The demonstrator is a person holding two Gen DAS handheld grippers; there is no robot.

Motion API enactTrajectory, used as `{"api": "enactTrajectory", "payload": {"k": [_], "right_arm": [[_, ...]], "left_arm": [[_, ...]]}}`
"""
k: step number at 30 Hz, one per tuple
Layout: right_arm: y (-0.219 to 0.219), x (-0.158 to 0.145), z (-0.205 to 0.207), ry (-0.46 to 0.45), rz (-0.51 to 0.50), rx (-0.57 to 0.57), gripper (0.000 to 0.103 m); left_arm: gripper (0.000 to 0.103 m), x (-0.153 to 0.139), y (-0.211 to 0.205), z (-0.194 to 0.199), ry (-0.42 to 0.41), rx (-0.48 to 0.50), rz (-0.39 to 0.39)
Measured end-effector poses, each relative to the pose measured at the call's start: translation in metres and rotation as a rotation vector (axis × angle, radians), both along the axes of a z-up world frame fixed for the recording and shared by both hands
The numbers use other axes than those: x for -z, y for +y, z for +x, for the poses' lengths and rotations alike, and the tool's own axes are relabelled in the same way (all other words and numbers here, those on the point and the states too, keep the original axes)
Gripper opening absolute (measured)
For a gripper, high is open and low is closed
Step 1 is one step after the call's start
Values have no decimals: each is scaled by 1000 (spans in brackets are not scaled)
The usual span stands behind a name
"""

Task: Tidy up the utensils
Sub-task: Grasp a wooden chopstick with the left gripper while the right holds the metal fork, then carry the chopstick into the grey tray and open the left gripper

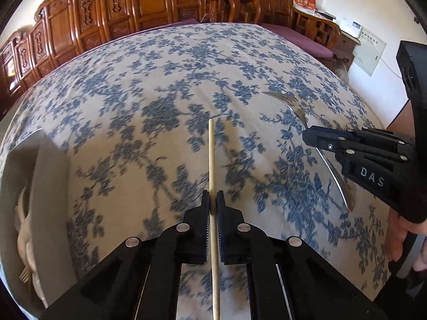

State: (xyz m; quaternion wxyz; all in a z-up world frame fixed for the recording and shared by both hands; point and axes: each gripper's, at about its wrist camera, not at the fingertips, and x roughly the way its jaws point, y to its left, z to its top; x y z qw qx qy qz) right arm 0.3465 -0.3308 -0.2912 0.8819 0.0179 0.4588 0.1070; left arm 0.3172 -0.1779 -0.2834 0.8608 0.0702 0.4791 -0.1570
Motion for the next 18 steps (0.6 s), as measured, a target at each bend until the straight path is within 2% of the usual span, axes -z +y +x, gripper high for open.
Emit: {"api": "enactTrajectory", "payload": {"k": [18], "right_arm": [[91,-7,-2,-24,-25,-159,8]], "left_arm": [[4,-63,91,-38,-102,-83,-37]]}}
